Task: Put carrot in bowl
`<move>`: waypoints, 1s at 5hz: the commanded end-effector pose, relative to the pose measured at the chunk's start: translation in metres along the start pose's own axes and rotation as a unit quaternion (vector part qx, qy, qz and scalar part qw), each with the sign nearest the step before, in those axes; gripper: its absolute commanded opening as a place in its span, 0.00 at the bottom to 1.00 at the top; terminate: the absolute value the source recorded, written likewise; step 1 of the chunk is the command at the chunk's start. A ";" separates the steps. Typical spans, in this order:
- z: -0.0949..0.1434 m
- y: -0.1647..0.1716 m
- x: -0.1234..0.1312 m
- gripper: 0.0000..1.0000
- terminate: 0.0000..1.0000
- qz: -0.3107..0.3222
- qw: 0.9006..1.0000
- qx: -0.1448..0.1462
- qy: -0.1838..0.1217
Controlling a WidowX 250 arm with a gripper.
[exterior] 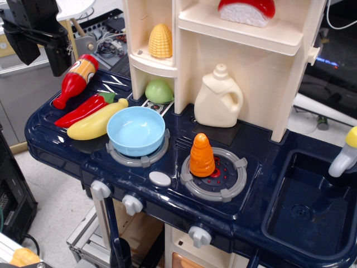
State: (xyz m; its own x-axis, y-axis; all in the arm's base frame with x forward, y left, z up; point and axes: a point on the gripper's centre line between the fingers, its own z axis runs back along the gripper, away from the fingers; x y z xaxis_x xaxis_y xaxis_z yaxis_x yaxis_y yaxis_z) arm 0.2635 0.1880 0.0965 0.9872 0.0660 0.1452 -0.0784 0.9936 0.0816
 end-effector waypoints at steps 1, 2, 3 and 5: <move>0.000 0.000 0.000 1.00 0.00 0.000 1.000 0.000 0.000; 0.044 -0.040 0.005 1.00 0.00 -0.047 0.999 0.011 -0.004; 0.073 -0.085 0.014 1.00 0.00 -0.062 0.998 -0.021 -0.010; 0.088 -0.175 0.026 1.00 0.00 0.119 0.990 -0.073 0.015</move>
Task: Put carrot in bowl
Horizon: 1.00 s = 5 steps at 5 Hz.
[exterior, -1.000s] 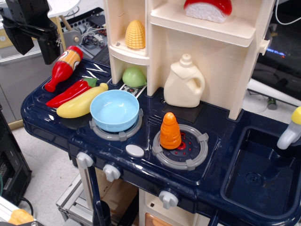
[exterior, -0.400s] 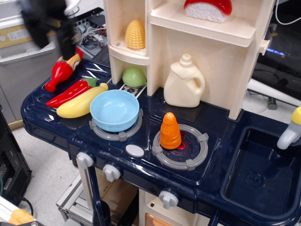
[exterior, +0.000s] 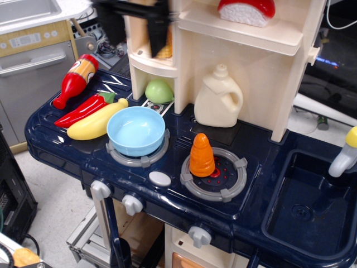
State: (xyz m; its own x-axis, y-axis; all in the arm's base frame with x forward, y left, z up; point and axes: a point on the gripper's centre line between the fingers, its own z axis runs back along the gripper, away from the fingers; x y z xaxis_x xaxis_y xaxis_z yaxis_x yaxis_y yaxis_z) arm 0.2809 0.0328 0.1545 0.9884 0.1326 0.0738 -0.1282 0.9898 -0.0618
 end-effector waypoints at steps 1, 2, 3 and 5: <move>0.009 -0.073 0.000 1.00 0.00 0.208 0.978 0.002 -0.028; -0.004 -0.094 -0.011 1.00 0.00 0.296 0.955 -0.003 -0.024; -0.019 -0.097 -0.024 1.00 0.00 0.321 0.946 -0.009 -0.046; -0.040 -0.093 -0.022 1.00 0.00 0.341 0.939 0.007 -0.045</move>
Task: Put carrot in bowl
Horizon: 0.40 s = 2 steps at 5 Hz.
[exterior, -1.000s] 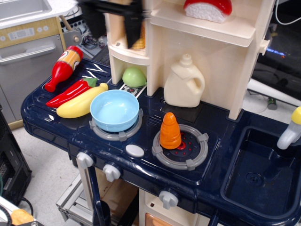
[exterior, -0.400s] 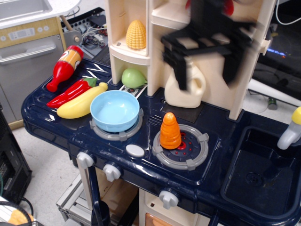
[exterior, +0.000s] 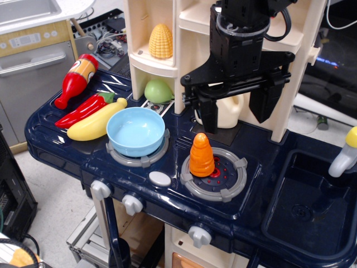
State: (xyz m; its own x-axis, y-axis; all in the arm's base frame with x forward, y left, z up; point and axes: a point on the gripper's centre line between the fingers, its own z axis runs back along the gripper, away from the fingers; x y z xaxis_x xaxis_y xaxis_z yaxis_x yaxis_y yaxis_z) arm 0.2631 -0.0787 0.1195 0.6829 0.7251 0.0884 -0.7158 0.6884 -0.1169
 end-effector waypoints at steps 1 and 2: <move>-0.017 0.013 0.028 1.00 0.00 0.012 1.000 0.018 -0.008; -0.034 0.019 0.035 1.00 0.00 0.030 0.999 0.024 -0.002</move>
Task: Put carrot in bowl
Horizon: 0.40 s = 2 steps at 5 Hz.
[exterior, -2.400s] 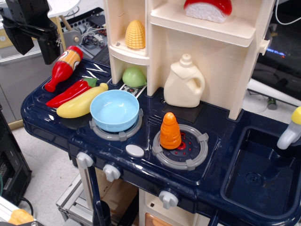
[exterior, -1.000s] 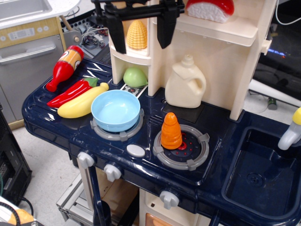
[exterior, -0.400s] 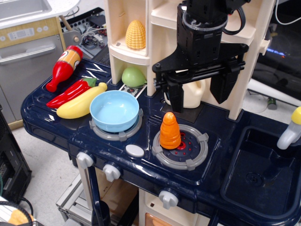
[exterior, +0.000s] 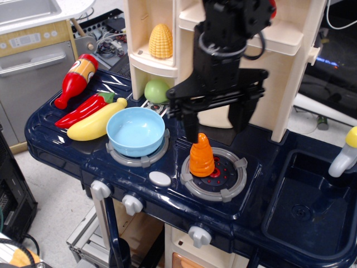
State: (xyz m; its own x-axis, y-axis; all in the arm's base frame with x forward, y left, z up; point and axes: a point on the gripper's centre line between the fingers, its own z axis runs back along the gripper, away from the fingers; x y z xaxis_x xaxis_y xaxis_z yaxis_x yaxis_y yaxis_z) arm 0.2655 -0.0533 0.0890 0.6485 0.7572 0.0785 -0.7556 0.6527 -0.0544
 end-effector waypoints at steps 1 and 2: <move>-0.019 0.002 0.018 1.00 0.00 0.015 0.999 -0.030 -0.005; -0.033 0.003 0.017 1.00 0.00 0.016 0.998 -0.053 -0.002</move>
State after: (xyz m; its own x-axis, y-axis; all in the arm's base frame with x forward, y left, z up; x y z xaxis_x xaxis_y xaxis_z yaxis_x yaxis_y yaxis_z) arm 0.2664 -0.0453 0.0468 0.6136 0.7874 0.0591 -0.7756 0.6151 -0.1422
